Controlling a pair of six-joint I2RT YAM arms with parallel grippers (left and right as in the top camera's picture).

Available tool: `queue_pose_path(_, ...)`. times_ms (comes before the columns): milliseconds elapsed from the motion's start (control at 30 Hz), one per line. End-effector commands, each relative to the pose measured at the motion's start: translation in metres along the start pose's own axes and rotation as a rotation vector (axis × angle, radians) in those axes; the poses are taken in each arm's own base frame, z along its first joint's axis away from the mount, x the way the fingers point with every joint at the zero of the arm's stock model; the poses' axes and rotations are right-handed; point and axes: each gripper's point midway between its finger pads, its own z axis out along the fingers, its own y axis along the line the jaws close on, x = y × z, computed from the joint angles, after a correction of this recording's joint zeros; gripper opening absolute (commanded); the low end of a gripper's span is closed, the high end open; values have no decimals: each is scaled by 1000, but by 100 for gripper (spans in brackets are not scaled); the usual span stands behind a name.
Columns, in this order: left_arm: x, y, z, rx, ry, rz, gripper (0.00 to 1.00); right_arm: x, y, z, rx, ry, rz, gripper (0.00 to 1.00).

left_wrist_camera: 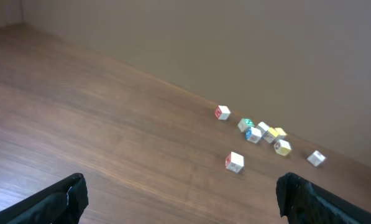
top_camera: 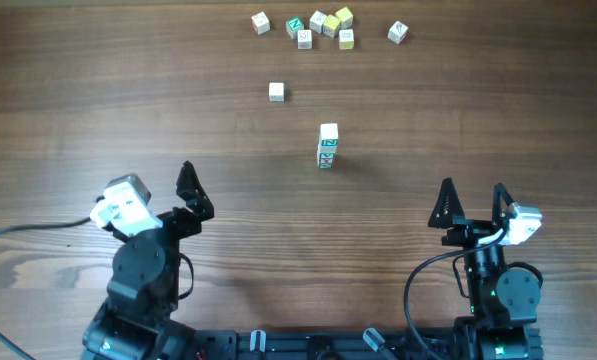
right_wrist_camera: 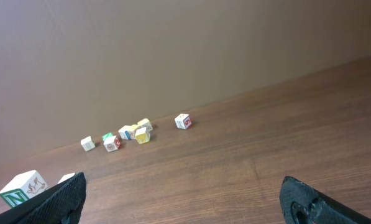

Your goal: Form a tower

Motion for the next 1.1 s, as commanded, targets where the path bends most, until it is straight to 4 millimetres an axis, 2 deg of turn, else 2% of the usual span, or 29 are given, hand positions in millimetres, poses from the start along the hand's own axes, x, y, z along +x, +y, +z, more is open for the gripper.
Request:
queue_pose_path(0, 24, 6, -4, 49, -3, 1, 100, -1, 2, 0, -12, -3, -19, 100)
queue_pose_path(133, 26, 13, -10, 67, -63, -31, 100, -1, 2, 0, -12, -3, -19, 100)
queue_pose_path(367, 22, 25, -6, 91, -236, -120, 100, -1, 2, 0, -12, -3, -19, 100)
queue_pose_path(533, 30, 31, -1, 79, -248, -121, 100, -1, 2, 0, -12, -3, -19, 100)
queue_pose_path(700, 64, 42, 10, 40, -166, -79, 100, -1, 2, 0, -12, -3, -19, 100)
queue_pose_path(800, 63, 40, 10, 46, -170, -29, 100, -1, 2, 0, -12, -3, -19, 100)
queue_pose_path(900, 60, 47, 11, 22, -182, -34, 100, -1, 2, 0, -12, -3, -19, 100)
queue_pose_path(1067, 46, 38, 8, 57, -238, -3, 100, -1, 2, 0, -12, -3, -19, 100)
